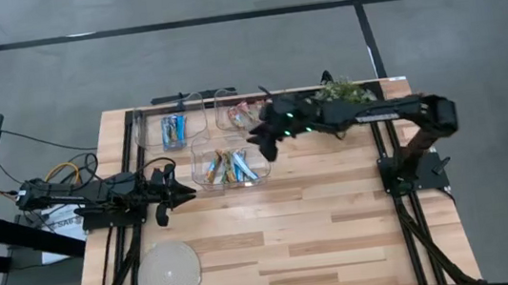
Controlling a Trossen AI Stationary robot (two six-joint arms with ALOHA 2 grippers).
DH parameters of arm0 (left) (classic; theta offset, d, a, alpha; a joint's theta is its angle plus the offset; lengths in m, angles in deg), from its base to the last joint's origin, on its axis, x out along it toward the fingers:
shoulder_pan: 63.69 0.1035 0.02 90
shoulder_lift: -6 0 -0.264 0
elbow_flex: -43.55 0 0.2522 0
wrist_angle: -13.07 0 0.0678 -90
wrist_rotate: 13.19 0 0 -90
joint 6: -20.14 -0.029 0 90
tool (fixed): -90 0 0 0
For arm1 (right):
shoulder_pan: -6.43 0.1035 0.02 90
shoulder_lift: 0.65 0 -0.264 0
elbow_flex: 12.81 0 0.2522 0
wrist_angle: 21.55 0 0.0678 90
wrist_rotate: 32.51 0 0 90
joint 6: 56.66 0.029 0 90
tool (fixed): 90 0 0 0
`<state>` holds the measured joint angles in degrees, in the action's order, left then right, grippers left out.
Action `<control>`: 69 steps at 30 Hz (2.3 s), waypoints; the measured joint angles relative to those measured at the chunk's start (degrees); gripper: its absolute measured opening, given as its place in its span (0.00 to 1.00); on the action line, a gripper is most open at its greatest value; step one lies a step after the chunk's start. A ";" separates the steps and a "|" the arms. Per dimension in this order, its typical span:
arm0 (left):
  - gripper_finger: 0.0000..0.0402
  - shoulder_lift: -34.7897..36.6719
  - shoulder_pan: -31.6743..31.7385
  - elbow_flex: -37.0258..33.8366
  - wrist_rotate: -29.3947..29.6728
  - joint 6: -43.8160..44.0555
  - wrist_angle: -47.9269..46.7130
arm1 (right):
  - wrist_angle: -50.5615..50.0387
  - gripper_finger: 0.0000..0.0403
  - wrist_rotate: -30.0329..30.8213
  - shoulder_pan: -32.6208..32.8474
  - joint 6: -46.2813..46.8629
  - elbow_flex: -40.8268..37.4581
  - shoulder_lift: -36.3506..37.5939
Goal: Pick and place Granola Bars by type
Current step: Return to Home Position
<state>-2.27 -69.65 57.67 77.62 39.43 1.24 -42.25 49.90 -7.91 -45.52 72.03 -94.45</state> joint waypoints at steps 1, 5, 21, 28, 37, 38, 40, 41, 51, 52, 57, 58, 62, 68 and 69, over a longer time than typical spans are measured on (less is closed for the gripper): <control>0.18 0.01 -0.02 0.01 -0.01 0.00 0.00 | 2.48 0.33 0.06 0.33 1.10 -3.07 1.88; 0.18 0.02 -0.01 0.00 -0.01 0.00 -0.01 | 12.89 0.33 0.23 1.21 6.60 -15.91 9.44; 0.18 0.00 -0.02 0.01 -0.01 0.00 0.00 | 23.78 0.34 6.07 11.72 11.83 -49.05 40.84; 0.18 0.02 -0.01 0.01 -0.01 0.00 0.00 | 27.02 0.33 6.20 14.39 6.12 -58.32 50.79; 0.18 0.00 -0.02 0.00 -0.01 0.00 -0.01 | 27.44 0.34 6.19 17.76 -0.80 -65.03 60.05; 0.18 0.02 -0.02 0.02 -0.01 0.00 0.00 | 27.83 0.33 6.18 17.92 -0.98 -65.66 61.17; 0.18 0.01 -0.02 0.01 -0.01 0.00 0.00 | 28.15 0.33 6.18 18.11 -1.12 -66.72 63.25; 0.18 0.00 -0.02 0.02 -0.01 0.00 0.00 | 28.06 0.33 6.18 18.11 -1.16 -67.09 64.13; 0.18 0.02 -0.01 0.02 -0.01 0.00 0.00 | 26.61 0.34 5.98 18.11 -2.21 -70.50 71.41; 0.18 0.00 -0.02 0.02 -0.01 0.00 0.00 | 26.00 0.33 6.01 18.10 -2.54 -70.50 72.01; 0.18 0.01 -0.01 0.00 -0.01 0.00 -0.01 | 20.80 0.34 6.07 18.04 -3.45 -70.50 76.07; 0.18 0.01 -0.02 0.00 -0.01 0.00 -0.01 | 19.73 0.34 6.11 18.04 -3.94 -70.50 77.08; 0.18 0.00 -0.02 0.00 -0.01 0.00 0.00 | 14.13 0.34 6.20 18.02 -4.29 -70.50 81.65; 0.18 0.01 -0.02 0.00 -0.01 0.00 0.00 | 7.24 0.33 7.90 18.08 -6.09 -70.41 88.47; 0.18 0.02 -0.02 0.00 -0.01 0.00 0.00 | 7.23 0.33 8.17 18.07 -6.88 -70.41 88.98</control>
<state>-2.25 -69.67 57.67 77.61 39.43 1.24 -35.02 58.07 10.16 -52.40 1.62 -5.46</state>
